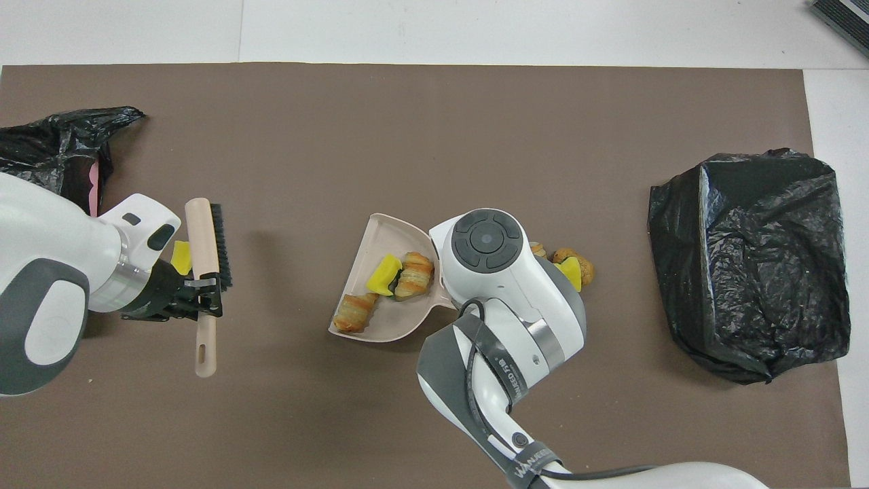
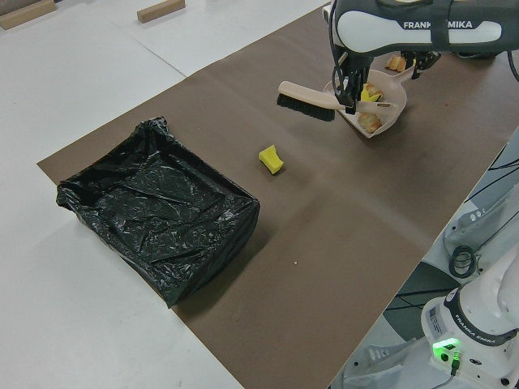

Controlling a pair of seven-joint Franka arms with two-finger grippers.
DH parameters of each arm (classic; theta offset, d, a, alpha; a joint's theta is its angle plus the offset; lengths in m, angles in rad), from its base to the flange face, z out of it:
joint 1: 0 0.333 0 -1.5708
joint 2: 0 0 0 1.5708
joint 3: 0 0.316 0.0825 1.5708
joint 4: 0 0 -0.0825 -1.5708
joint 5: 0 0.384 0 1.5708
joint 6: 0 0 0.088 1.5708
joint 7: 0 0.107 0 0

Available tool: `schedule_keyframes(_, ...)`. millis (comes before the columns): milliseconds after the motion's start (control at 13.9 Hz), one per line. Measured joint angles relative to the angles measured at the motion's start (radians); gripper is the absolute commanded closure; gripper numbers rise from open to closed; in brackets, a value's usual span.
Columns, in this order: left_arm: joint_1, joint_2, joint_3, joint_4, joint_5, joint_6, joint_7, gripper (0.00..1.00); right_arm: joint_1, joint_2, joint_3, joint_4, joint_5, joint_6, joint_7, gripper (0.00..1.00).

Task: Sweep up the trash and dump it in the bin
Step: 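Sweep the remaining yellow sponge into the dustpan with the brush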

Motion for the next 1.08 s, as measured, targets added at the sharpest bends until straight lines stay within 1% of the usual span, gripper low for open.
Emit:
schedule_keyframes(144,0.055,0.002,-0.001,-0.046,0.085,0.005,-0.035,1.00,0.003,0.000,0.002,0.000,-0.046,0.001,0.002,1.00)
schedule_keyframes(288,0.118,0.006,0.000,-0.125,0.168,0.062,-0.035,1.00,0.021,-0.004,0.004,0.000,-0.086,0.001,0.068,1.00)
schedule_keyframes(432,0.165,0.013,0.000,-0.209,0.192,0.167,0.007,1.00,0.039,-0.010,0.005,0.000,-0.096,0.001,0.123,1.00)
schedule_keyframes(575,0.173,0.018,-0.004,-0.246,0.193,0.209,0.074,1.00,0.041,-0.010,0.005,-0.005,-0.098,0.002,0.132,1.00)
schedule_keyframes(791,0.135,0.023,-0.028,-0.247,0.189,0.211,0.154,1.00,0.040,-0.010,0.004,-0.011,-0.098,0.007,0.132,1.00)
schedule_keyframes(1079,-0.003,0.025,-0.037,-0.246,0.109,0.216,0.227,1.00,0.040,-0.010,0.004,-0.011,-0.098,0.007,0.132,1.00)
